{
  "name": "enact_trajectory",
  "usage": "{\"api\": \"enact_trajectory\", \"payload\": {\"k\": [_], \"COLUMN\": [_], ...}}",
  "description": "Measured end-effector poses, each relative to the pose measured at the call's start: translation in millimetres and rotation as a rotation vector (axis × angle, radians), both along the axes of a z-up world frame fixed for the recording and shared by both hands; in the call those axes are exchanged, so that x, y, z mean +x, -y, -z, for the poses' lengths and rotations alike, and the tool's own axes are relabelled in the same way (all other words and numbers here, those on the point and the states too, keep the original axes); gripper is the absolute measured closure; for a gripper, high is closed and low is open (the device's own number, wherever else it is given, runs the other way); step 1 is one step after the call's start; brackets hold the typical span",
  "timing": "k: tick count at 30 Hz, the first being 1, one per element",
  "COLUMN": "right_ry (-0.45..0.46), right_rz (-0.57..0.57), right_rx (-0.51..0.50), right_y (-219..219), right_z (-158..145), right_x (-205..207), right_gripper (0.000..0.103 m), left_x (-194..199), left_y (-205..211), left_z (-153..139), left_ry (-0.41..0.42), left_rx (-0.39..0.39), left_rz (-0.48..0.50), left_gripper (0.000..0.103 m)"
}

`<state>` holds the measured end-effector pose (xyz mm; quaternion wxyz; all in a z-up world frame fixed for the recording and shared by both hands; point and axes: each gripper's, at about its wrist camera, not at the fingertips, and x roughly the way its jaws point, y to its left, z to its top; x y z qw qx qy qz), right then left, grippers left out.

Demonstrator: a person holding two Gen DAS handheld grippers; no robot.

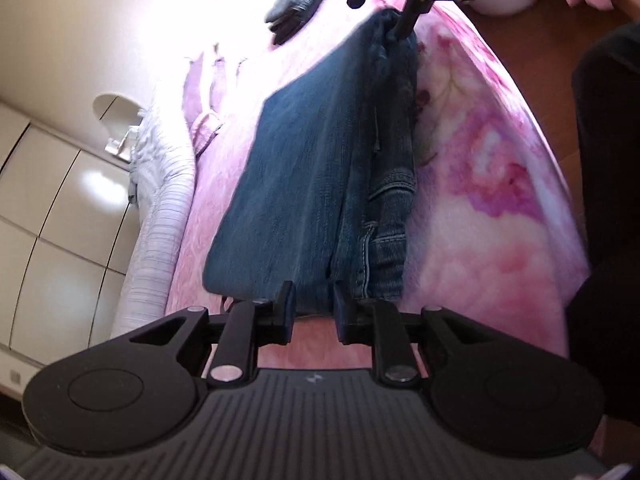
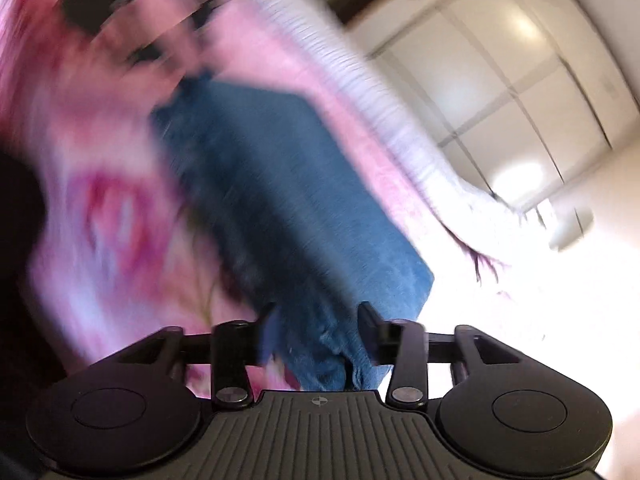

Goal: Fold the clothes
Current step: 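Open the right gripper and lay the folded jeans flat, then open the left gripper and press the folded jeans flat with the right gripper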

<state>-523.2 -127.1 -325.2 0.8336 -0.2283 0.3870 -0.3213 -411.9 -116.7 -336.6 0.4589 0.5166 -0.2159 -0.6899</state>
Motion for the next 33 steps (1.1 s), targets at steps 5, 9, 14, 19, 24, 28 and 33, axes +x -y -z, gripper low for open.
{"api": "enact_trajectory", "payload": {"k": [5, 9, 14, 19, 24, 28, 33], "right_ry": [0.101, 0.250, 0.437, 0.478, 0.446, 0.431, 0.410], "right_rz": [0.036, 0.027, 0.155, 0.199, 0.215, 0.230, 0.247], "right_rx": [0.057, 0.161, 0.409, 0.504, 0.487, 0.472, 0.454], "right_y": [36.2, 57.5, 95.9, 106.7, 112.6, 110.0, 106.6], "right_z": [-13.0, -19.9, -6.6, 6.2, 22.6, 33.7, 46.5], "right_x": [-7.6, -11.4, -29.5, -32.3, -5.3, 1.0, 8.3], "right_gripper": [0.055, 0.055, 0.063, 0.063, 0.063, 0.062, 0.062], "left_x": [-4.1, -8.9, -3.7, -2.6, -8.2, -9.8, -11.5], "left_y": [-10.7, 8.6, 12.8, 10.8, 12.9, 13.5, 12.5], "left_z": [-12.5, -4.3, 9.0, 5.5, 1.0, -1.3, -1.5], "left_ry": [-0.053, -0.074, -0.142, -0.185, -0.188, -0.188, -0.177], "left_rx": [-0.038, 0.019, 0.086, 0.099, 0.112, 0.119, 0.117], "left_rz": [0.019, -0.003, -0.046, -0.079, -0.124, -0.141, -0.145], "left_gripper": [0.073, 0.072, 0.078, 0.075, 0.074, 0.074, 0.074]}}
